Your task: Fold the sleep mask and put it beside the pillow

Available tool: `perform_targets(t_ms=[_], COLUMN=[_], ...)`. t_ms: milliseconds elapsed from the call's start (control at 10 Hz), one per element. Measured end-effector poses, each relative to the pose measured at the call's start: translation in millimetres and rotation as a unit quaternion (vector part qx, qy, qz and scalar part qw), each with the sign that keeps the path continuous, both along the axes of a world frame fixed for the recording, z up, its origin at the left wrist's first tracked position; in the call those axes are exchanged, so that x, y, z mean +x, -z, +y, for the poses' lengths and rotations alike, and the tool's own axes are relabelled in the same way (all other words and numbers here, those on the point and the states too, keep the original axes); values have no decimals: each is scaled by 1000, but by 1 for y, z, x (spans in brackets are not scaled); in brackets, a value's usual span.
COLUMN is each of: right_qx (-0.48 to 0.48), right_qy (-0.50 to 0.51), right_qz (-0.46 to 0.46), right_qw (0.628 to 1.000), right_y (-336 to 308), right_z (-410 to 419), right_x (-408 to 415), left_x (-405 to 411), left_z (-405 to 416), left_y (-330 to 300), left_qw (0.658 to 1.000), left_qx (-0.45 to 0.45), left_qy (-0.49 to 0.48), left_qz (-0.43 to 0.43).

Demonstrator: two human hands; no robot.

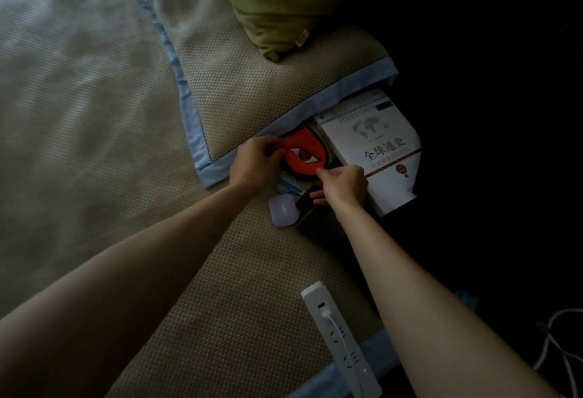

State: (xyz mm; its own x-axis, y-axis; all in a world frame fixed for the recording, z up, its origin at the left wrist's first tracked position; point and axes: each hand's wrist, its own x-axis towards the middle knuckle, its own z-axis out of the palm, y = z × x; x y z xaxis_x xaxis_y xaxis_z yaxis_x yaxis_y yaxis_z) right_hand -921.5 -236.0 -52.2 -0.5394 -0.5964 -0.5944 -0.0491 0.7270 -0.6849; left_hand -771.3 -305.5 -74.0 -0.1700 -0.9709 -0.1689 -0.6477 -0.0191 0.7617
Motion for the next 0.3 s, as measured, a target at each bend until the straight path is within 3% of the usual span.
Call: perform_targets(t_ms=[100,300], right_qx=[-1,-4], right_qy=[0,-13], right_qz=[8,7], right_qw=[1000,1000], right_y=[-20,-52], right_z=[2,12], right_x=[-6,-9], left_x=[10,37], left_z=[-3,-11], left_y=[-27,-83], left_qw=[999,999], left_qx=[-46,-27], left_qy=[9,13], left_qz=[9,15])
